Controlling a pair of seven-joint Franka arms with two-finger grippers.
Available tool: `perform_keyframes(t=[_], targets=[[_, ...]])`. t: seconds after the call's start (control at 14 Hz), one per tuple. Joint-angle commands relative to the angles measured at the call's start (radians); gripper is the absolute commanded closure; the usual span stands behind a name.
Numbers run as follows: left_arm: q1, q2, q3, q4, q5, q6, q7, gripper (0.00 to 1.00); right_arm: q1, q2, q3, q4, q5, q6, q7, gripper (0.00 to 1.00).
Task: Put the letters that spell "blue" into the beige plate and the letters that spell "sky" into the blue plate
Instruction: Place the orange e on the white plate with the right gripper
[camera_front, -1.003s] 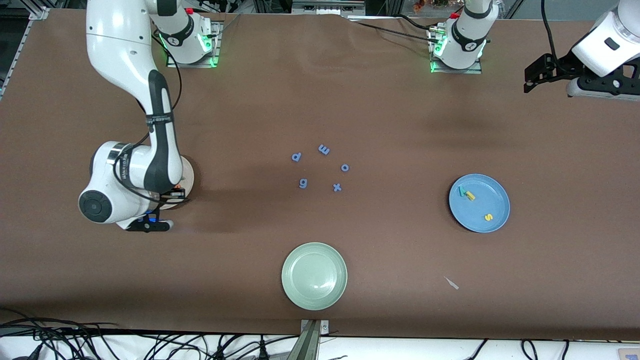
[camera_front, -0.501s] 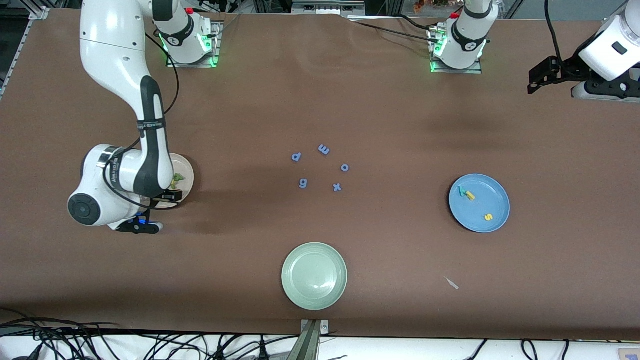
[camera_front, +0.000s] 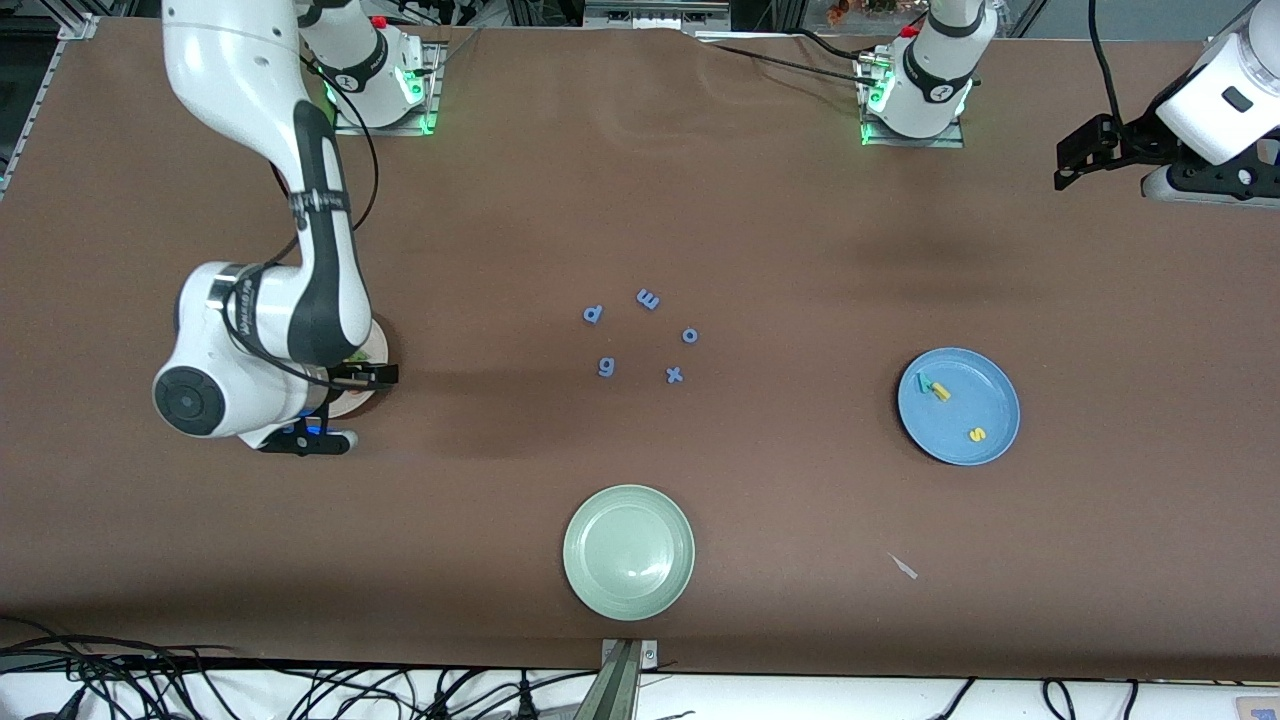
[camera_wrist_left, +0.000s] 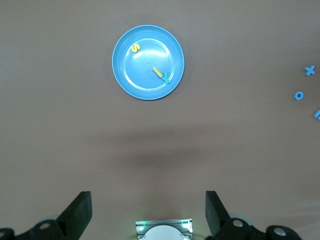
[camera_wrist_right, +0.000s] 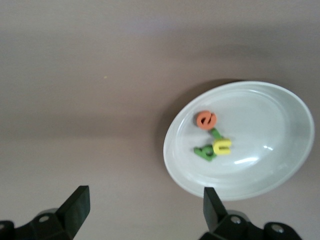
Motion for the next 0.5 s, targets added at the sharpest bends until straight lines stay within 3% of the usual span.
perform_keyframes(t=[0.0,0.14,0.43], targets=[[0.003,0.015,-0.003,0.033,-0.022,-0.025,-0.005,0.00,-0.091,-0.198,0.164,-0.084,-0.166,-0.039,0.049,0.00],[0.003,0.015,-0.001,0.033,-0.022,-0.025,-0.002,0.00,-0.216,-0.329,0.348,-0.157,-0.323,-0.042,0.099,0.00],[0.003,0.015,-0.003,0.033,-0.022,-0.025,0.000,0.00,-0.457,-0.492,0.577,-0.214,-0.371,-0.071,0.110,0.00]])
